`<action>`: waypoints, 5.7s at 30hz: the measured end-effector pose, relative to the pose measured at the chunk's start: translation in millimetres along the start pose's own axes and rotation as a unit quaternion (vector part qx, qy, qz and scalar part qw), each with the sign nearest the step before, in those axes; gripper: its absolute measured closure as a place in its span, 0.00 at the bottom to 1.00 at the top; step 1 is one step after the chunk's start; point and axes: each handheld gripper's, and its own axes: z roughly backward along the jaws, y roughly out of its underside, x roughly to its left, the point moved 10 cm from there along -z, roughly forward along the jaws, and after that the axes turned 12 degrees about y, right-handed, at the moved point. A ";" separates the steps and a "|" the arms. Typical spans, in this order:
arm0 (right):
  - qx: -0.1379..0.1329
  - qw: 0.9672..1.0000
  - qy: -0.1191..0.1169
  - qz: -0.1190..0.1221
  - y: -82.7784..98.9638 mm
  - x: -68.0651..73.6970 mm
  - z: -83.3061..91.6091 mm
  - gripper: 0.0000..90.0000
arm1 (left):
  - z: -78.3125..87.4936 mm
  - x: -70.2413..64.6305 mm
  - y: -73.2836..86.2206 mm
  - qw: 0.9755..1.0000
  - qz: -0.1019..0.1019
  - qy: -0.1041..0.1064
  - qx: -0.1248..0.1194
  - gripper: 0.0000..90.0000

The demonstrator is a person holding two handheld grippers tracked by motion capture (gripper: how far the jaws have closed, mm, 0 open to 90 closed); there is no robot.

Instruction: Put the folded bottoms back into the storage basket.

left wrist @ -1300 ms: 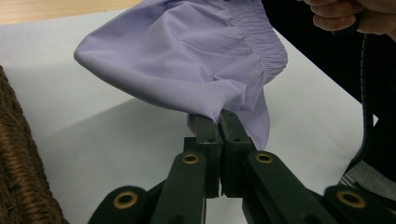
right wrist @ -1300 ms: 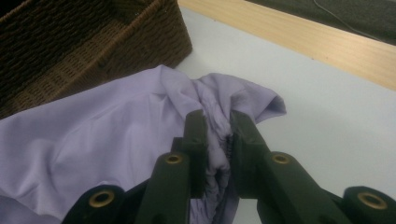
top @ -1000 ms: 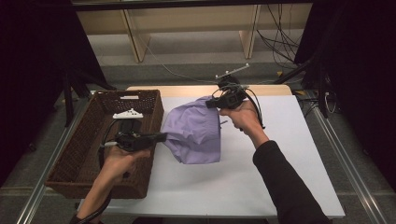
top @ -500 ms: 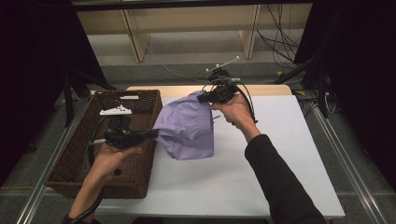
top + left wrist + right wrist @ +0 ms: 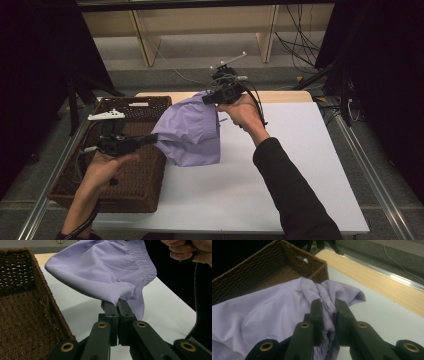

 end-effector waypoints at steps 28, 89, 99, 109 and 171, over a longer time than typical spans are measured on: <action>-0.004 1.000 -0.007 0.014 -36.7 45.5 -24.9 0.88 | 48.7 30.8 -4.2 0.999 0.023 -0.003 -0.025 0.98; -0.012 0.999 -0.027 0.026 -67.7 124.9 -68.8 0.87 | 135.1 93.8 12.4 0.993 0.077 -0.051 -0.068 0.98; -0.011 0.999 -0.024 0.028 -66.2 129.9 -74.5 0.87 | 138.4 101.4 17.3 0.993 0.084 -0.060 -0.063 0.98; -0.013 0.999 -0.028 0.027 -65.5 137.4 -78.5 0.87 | 148.2 106.9 18.9 0.991 0.089 -0.067 -0.072 0.98; -0.053 0.998 -0.044 0.012 -60.4 135.7 -73.8 0.32 | 124.3 104.8 13.7 0.990 0.081 -0.106 -0.050 0.23</action>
